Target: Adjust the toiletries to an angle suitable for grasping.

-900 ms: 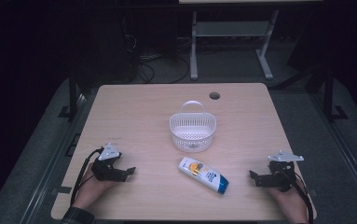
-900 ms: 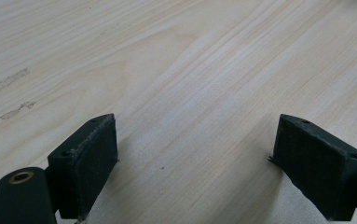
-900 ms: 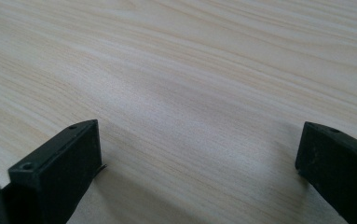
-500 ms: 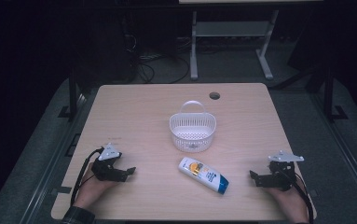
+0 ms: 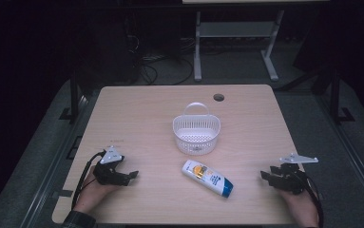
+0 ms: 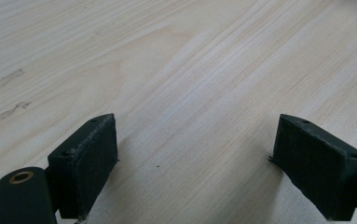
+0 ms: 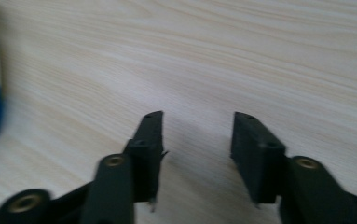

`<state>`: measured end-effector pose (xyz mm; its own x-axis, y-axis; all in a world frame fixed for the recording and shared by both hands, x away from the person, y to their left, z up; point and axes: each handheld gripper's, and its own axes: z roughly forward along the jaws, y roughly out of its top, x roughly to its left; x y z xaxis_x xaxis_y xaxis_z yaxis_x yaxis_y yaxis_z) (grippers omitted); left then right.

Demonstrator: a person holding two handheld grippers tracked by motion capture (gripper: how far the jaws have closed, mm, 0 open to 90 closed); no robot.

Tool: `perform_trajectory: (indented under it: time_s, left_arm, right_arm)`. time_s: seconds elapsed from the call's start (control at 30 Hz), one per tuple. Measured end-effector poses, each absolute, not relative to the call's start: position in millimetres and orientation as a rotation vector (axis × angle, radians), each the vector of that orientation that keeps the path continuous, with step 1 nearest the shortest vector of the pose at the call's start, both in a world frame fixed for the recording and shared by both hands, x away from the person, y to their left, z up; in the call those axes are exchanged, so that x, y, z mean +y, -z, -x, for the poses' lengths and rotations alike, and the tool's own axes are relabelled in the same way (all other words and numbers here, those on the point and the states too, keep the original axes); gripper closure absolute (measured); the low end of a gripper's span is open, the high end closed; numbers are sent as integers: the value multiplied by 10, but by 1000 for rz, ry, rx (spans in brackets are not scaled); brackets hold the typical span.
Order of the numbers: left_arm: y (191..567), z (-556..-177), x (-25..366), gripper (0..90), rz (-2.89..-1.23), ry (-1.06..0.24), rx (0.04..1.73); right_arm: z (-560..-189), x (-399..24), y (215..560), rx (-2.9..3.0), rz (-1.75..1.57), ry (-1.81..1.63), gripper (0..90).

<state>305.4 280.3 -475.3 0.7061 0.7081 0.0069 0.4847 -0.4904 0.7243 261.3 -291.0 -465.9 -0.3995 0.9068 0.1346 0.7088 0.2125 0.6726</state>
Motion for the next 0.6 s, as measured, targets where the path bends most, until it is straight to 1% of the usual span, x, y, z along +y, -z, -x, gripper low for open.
perform_trajectory:
  time_s: [0.2, 0.27, 0.3, 0.33, 0.6]
  left_arm:
    - [4753, -3049, 2801, 130, -2189, -396, 899]
    - [4752, -3044, 2799, 131, -2190, -392, 900]
    - [4752, -3044, 2799, 130, -2190, -392, 900]
    - [4752, -3042, 2798, 130, -2190, -391, 899]
    - [4751, -3039, 2799, 130, -2193, -390, 895]
  right_arm:
    - [-2573, -2910, 4600, 2224, -1499, -1049, 801]
    - [-2560, -2903, 4575, 2230, -1489, -1071, 853]
    - [-2560, -2903, 4575, 2230, -1489, -1071, 853]
    - [-2545, -2896, 4548, 2227, -1480, -1095, 895]
    - [-2508, -2829, 4476, 2263, -1434, -1152, 895]
